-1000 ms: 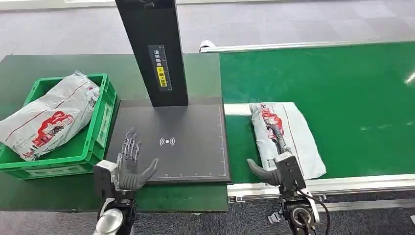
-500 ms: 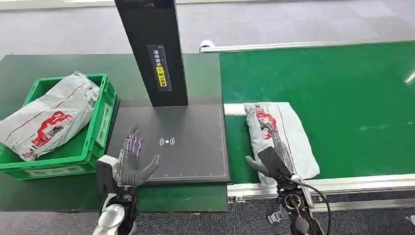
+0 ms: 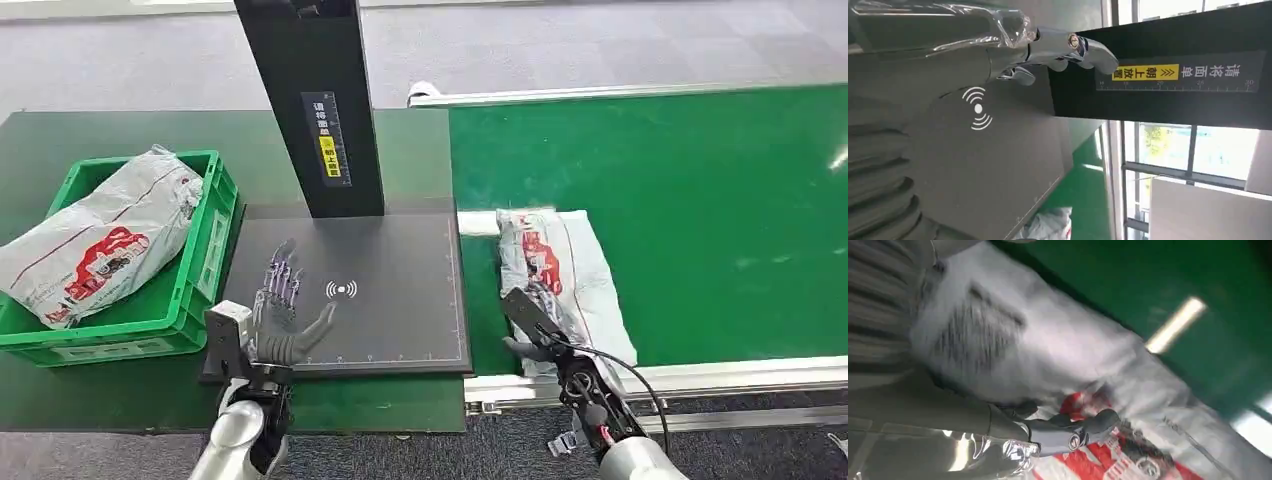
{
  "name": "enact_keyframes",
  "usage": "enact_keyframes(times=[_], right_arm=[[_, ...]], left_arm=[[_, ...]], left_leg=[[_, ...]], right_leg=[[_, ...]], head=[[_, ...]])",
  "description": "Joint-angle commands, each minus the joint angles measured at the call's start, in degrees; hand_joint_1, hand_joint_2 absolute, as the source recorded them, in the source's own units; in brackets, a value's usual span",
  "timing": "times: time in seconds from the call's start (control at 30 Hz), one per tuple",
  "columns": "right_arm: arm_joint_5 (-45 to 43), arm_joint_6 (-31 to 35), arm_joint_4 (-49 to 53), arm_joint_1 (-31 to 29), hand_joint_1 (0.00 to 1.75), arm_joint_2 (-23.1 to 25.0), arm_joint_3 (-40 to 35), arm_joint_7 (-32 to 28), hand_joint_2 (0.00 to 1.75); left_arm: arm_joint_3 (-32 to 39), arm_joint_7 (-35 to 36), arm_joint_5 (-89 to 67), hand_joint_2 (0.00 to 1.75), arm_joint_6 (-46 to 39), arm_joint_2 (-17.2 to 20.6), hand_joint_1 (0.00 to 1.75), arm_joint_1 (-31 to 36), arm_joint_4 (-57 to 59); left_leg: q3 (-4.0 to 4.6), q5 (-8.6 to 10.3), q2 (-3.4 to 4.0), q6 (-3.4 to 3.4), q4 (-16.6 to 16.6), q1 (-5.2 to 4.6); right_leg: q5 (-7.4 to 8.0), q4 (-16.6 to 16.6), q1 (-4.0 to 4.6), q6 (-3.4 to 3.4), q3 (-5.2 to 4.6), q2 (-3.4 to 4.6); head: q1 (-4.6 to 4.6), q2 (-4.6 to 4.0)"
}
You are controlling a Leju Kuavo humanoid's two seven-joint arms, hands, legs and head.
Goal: Moved the parcel from conveyor to table for the left to box.
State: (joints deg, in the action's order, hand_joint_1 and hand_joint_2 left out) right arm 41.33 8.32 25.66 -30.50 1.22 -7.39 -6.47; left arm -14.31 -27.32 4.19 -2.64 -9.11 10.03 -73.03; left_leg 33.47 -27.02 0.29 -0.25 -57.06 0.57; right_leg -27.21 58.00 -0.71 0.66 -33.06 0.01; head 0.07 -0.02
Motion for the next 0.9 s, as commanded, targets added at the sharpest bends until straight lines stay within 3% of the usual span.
enact_keyframes(times=[0.03,0.17,0.4,0.63,0.77,0.9], right_arm=[[0.16,-3.31,-12.01,0.04,1.75,0.05,0.56,4.54,1.75],[-0.08,-2.12,-10.85,-0.49,1.75,0.02,1.72,1.69,1.75],[-0.03,-2.30,-10.82,-0.75,1.75,0.06,1.76,1.88,1.75],[-4.81,1.43,-3.80,-1.42,1.75,1.53,6.37,-10.81,1.75],[-10.17,2.38,12.32,2.67,1.75,2.05,8.05,-14.44,1.75],[-12.80,5.00,41.85,13.70,1.75,1.28,7.56,-11.90,1.75]], left_arm=[[-2.66,-0.04,1.44,1.75,-0.47,1.00,0.00,2.37,5.70],[-2.49,-0.05,1.70,1.75,-0.83,1.20,0.00,1.72,4.68],[-2.47,-0.05,1.70,1.75,-0.82,1.27,0.00,1.58,4.45],[-0.43,0.16,1.23,1.75,-2.05,1.48,0.00,-0.86,0.90],[1.47,0.21,0.12,1.75,-2.87,1.48,0.00,-2.90,-2.06],[2.37,-0.33,-1.06,1.75,-3.64,1.70,0.00,-4.55,-4.37]], left_leg=[[-0.34,0.05,-0.18,0.01,0.17,0.08],[-0.67,-0.03,-0.22,0.01,0.13,0.05],[-1.03,-0.08,-0.14,-0.02,0.13,0.06],[-0.96,-0.14,0.04,0.00,0.09,0.04],[-0.67,-0.12,0.14,0.01,0.11,0.02],[-0.41,-0.14,0.00,-0.01,0.04,0.01]], right_leg=[[0.01,-0.24,0.09,-0.04,0.40,-0.19],[-0.13,-0.20,0.05,-0.02,0.67,-0.27],[-0.11,-0.21,0.05,-0.04,1.09,-0.19],[-0.13,-0.13,0.04,-0.02,0.99,0.00],[-0.07,-0.13,0.03,-0.03,0.70,0.13],[-0.13,-0.04,0.02,-0.02,0.47,0.03]], head=[[-0.04,0.02],[0.00,0.00],[0.02,0.00],[0.00,0.00],[0.00,0.00],[0.02,0.00]])
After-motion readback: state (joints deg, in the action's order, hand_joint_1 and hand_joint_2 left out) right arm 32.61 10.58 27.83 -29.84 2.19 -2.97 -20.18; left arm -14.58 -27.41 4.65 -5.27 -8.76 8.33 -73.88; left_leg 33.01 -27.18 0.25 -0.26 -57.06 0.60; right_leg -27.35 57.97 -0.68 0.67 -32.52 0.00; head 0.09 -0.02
